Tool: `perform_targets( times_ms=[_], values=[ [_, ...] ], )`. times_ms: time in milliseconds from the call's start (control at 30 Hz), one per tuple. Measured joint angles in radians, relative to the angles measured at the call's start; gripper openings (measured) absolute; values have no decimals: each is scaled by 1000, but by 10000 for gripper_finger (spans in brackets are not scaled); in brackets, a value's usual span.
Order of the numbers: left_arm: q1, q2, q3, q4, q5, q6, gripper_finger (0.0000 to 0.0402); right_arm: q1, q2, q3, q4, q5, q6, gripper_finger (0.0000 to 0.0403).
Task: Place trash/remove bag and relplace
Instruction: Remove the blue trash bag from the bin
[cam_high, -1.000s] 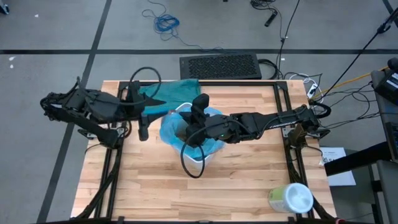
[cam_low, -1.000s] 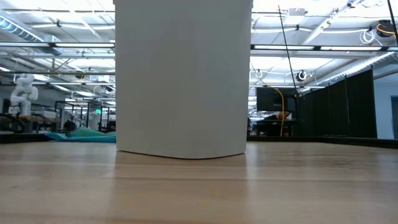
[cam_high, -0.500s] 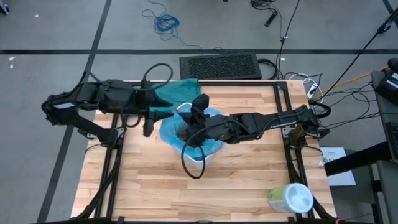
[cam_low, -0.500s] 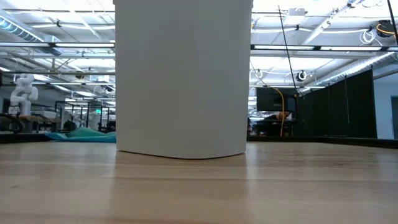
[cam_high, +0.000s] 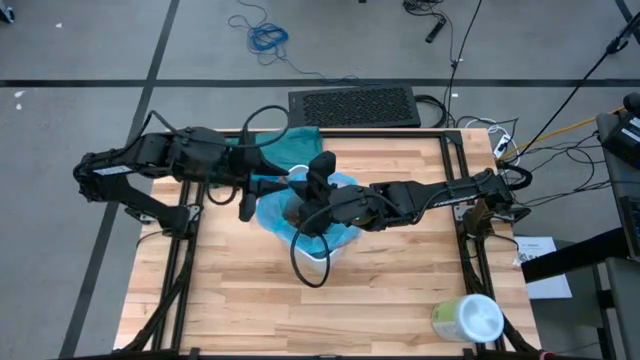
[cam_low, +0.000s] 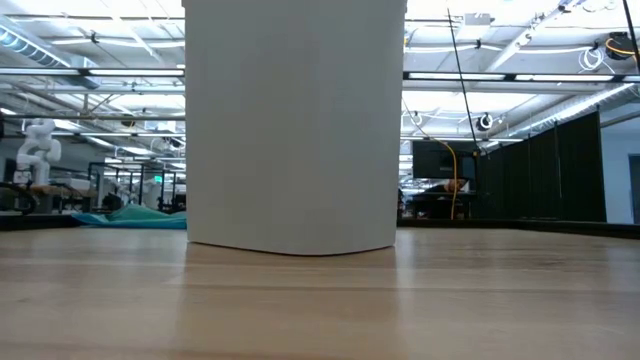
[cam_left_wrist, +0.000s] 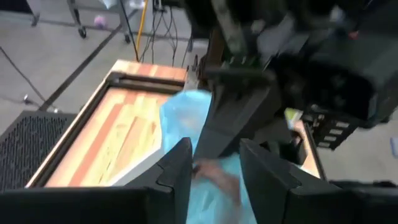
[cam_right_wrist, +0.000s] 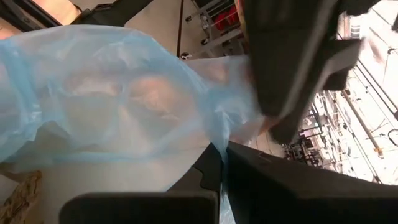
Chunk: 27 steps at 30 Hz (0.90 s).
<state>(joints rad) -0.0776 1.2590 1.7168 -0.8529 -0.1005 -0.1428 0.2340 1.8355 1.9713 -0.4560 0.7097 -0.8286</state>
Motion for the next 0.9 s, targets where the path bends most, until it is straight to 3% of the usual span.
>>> perform_targets(
  times_ms=[267,333,500,633,900],
  values=[
    [0,-12,0,9,0,54,15,0,0,0,-23,0,14,0],
    [0,-11,0,2,0,54,7,0,0,0,-27,0,17,0],
    [0,-11,0,3,-2,68,6,0,0,0,-30,0,20,0],
    [0,-12,0,7,-73,102,16,0,0,0,-38,0,26,0],
    [0,-12,0,-12,-43,36,102,0,0,0,-51,-2,39,0]
  ],
)
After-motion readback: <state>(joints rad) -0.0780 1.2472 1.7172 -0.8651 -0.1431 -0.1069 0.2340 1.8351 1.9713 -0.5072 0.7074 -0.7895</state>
